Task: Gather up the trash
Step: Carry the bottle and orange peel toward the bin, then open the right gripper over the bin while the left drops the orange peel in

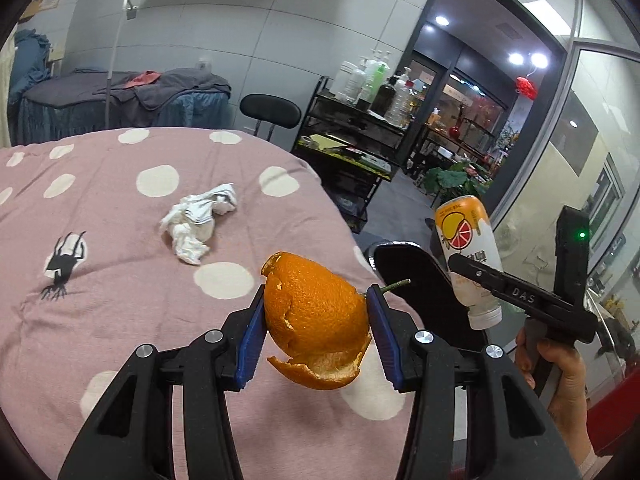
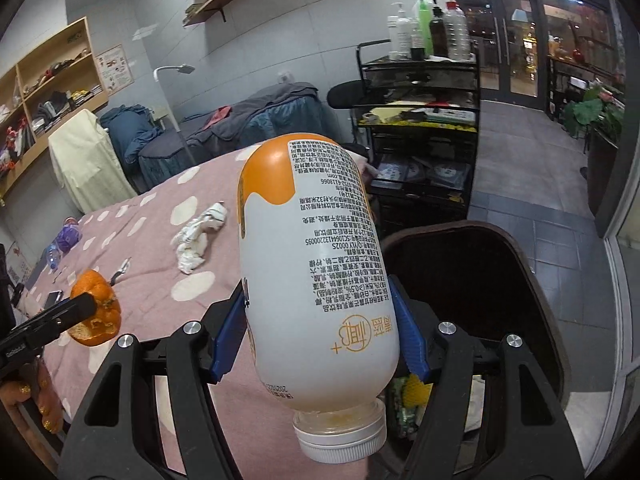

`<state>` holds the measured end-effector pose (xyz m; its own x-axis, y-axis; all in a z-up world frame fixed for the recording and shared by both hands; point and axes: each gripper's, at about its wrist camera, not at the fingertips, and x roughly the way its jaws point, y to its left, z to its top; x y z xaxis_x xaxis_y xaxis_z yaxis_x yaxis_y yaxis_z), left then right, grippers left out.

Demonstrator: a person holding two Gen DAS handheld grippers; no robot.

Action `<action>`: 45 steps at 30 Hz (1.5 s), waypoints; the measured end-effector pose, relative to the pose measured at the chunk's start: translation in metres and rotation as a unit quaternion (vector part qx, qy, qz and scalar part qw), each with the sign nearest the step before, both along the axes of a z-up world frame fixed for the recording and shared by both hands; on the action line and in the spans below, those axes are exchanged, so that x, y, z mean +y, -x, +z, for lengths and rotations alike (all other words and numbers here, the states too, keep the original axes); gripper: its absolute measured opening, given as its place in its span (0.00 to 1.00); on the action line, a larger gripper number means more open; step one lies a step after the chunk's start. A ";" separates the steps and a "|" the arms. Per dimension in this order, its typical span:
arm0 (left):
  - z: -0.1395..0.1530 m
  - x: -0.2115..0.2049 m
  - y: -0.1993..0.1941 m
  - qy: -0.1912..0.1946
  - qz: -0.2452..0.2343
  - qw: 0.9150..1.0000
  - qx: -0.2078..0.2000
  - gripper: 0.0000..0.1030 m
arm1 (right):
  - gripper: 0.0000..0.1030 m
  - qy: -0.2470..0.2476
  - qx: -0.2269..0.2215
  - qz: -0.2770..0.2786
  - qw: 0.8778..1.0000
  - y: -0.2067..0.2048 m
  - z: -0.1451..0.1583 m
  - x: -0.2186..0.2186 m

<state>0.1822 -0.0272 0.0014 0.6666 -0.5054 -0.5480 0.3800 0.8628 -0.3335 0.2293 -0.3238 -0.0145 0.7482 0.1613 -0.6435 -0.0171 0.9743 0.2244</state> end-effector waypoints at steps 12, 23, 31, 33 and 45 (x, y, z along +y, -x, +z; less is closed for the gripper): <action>-0.004 -0.084 0.007 0.006 -0.091 0.996 0.006 0.46 | 0.64 -0.041 0.177 -0.076 0.980 -0.045 -0.093 -0.089; -0.007 -0.121 0.008 -0.017 -0.129 0.991 0.009 0.46 | 0.65 -0.013 0.251 -0.075 0.965 -0.058 -0.141 -0.094; -0.009 -0.142 0.004 -0.029 -0.149 0.988 0.014 0.46 | 0.74 -0.030 0.213 -0.087 0.973 -0.032 -0.129 -0.098; -0.009 -0.148 0.002 -0.033 -0.151 0.988 0.014 0.46 | 0.74 -0.033 0.187 -0.093 0.977 -0.018 -0.117 -0.098; -0.017 -0.208 -0.015 -0.069 -0.197 0.978 0.027 0.46 | 0.88 0.043 0.039 -0.187 0.981 0.070 -0.048 -0.107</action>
